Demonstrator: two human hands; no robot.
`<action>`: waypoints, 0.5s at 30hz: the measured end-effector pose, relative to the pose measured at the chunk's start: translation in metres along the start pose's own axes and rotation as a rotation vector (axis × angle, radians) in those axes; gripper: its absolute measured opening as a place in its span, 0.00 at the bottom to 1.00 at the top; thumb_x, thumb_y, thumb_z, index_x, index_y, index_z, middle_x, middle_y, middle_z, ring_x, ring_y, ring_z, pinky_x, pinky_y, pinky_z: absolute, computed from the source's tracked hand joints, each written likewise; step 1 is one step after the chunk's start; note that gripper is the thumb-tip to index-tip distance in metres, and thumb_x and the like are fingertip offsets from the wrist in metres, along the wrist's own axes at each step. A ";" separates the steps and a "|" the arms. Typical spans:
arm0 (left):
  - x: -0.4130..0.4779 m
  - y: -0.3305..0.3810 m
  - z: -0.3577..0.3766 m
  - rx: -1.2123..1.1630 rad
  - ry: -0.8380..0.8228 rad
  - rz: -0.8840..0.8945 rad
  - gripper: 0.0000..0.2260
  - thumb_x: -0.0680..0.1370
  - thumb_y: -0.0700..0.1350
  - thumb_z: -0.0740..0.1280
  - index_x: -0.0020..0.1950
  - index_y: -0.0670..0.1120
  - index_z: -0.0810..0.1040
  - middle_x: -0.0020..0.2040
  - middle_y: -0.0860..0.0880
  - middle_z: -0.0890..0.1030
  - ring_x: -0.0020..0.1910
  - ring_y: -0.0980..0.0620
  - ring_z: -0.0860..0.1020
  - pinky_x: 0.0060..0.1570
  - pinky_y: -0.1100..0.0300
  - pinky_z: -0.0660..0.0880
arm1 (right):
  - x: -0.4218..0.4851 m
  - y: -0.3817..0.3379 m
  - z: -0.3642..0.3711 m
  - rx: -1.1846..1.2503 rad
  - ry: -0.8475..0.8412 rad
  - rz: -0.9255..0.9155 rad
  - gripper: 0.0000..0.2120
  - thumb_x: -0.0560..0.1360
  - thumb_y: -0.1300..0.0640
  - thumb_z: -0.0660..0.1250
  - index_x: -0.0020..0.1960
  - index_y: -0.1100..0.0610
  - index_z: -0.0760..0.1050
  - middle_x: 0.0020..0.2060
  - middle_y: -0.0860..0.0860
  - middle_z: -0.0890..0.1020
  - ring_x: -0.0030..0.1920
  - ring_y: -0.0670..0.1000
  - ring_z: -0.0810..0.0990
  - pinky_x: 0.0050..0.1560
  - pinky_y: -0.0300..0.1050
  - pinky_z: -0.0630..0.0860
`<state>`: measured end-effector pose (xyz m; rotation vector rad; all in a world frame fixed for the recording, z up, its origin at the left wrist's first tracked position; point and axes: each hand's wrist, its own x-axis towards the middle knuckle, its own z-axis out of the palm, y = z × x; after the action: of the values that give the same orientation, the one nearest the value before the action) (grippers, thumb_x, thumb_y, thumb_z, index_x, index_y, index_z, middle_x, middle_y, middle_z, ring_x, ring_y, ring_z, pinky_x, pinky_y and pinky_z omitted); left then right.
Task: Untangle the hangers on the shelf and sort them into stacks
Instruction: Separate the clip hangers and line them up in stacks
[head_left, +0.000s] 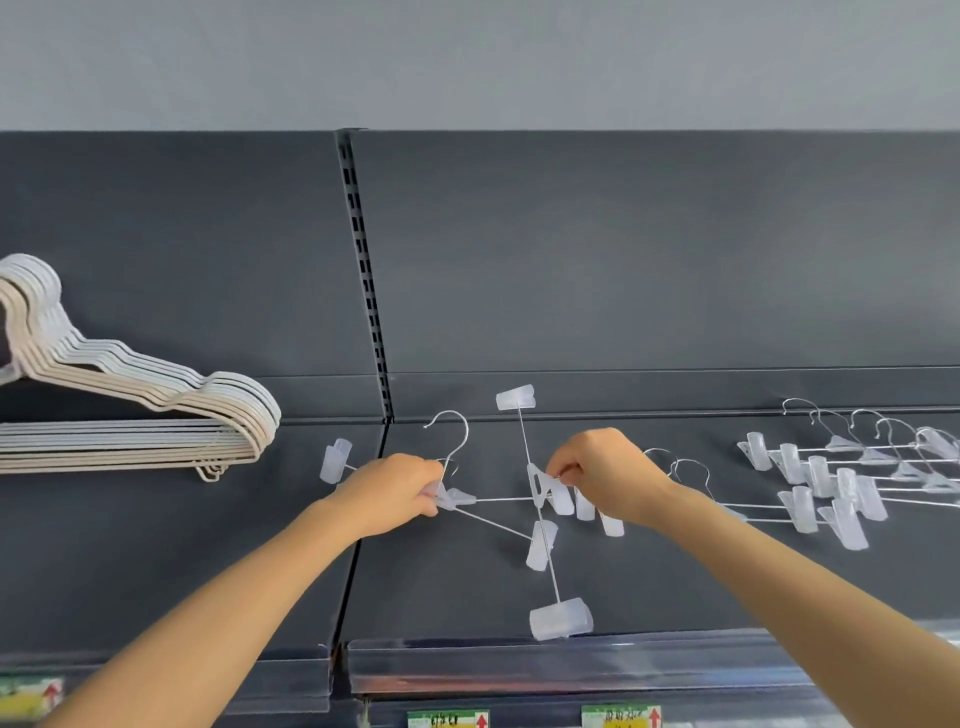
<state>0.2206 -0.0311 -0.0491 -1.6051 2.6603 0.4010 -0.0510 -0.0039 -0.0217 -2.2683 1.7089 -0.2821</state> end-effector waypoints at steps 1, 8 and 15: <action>-0.004 -0.003 0.000 -0.027 -0.001 -0.019 0.12 0.75 0.46 0.65 0.36 0.50 0.64 0.38 0.53 0.72 0.35 0.50 0.69 0.39 0.54 0.68 | 0.000 0.000 0.000 -0.006 -0.001 -0.003 0.18 0.69 0.70 0.55 0.39 0.52 0.79 0.35 0.48 0.78 0.36 0.55 0.76 0.37 0.48 0.76; -0.037 -0.031 -0.001 -0.184 -0.008 -0.201 0.12 0.72 0.45 0.68 0.33 0.50 0.66 0.34 0.52 0.71 0.30 0.53 0.64 0.33 0.59 0.61 | 0.013 -0.011 0.007 -0.029 -0.026 -0.101 0.19 0.66 0.73 0.55 0.39 0.54 0.78 0.36 0.52 0.78 0.37 0.53 0.70 0.37 0.45 0.71; -0.062 -0.047 -0.002 -0.188 0.016 -0.272 0.12 0.73 0.45 0.67 0.34 0.49 0.66 0.35 0.53 0.71 0.31 0.53 0.65 0.34 0.59 0.61 | 0.041 -0.022 0.018 -0.060 -0.151 -0.157 0.17 0.73 0.70 0.60 0.50 0.55 0.82 0.46 0.49 0.84 0.49 0.50 0.81 0.52 0.45 0.77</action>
<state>0.2909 0.0020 -0.0484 -1.9954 2.4280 0.6450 -0.0144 -0.0357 -0.0316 -2.4040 1.4875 -0.0894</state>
